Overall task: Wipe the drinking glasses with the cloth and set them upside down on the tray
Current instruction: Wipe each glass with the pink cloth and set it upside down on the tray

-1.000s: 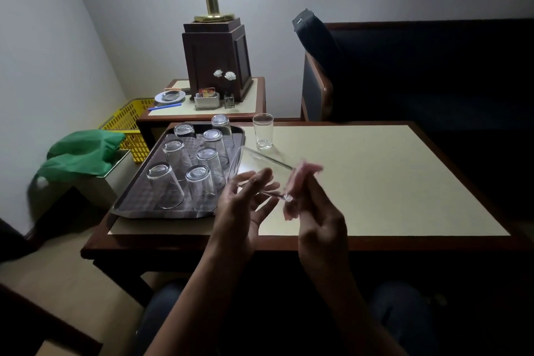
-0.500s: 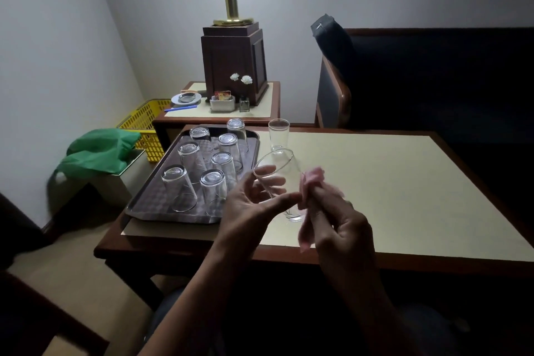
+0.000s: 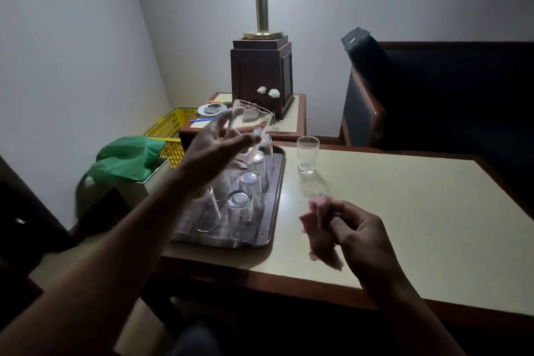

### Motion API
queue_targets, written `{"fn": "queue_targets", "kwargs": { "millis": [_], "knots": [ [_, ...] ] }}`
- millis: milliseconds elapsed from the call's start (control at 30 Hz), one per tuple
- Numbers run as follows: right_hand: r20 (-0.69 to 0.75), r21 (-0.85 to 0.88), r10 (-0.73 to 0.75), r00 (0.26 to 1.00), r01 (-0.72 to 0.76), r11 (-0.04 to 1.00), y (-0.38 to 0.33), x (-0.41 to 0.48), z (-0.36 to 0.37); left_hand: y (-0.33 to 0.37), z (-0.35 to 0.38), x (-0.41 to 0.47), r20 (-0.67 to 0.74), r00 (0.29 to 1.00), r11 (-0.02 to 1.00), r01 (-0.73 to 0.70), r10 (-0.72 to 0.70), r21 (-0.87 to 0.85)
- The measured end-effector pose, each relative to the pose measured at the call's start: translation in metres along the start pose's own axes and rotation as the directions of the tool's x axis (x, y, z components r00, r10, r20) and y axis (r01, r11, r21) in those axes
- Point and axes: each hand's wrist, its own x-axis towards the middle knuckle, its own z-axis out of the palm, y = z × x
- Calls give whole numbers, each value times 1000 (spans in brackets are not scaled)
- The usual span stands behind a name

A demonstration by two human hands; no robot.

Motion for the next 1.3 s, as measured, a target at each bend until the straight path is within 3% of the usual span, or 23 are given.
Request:
{"fn": "queue_targets", "kwargs": {
  "millis": [133, 300, 500, 867, 1100, 1167, 1233, 1300],
  "knots": [
    [-86, -21, -28, 996, 26, 999, 6, 28, 0, -4, -46, 78, -30, 998, 930, 66, -59, 361],
    [-141, -36, -32, 989, 27, 999, 7, 60, -3, -15, -73, 156, -153, 988, 759, 106, -8, 642],
    [-185, -48, -38, 982, 30, 998, 21, 101, -3, -61, -48, 229, -100, 993, 675, 118, -65, 728],
    [-230, 65, 68, 971, -55, 996, 46, 141, -12, -147, -6, 280, -24, 920, 481, 227, -392, 847],
    [-202, 97, 66, 977, -47, 994, 49, 141, -8, -136, -7, 281, 4, 887, 393, 200, -462, 897],
    [-202, 95, 68, 977, -49, 994, 50, 139, -11, -121, -11, 284, -3, 903, 394, 190, -430, 899],
    [-212, 85, 68, 975, -50, 995, 51, 138, -15, -105, -3, 282, -40, 962, 405, 150, -269, 902],
    [-221, 69, 58, 973, -43, 997, 52, 137, -20, -92, 21, 274, -54, 995, 491, 88, -84, 867]
  ]
}}
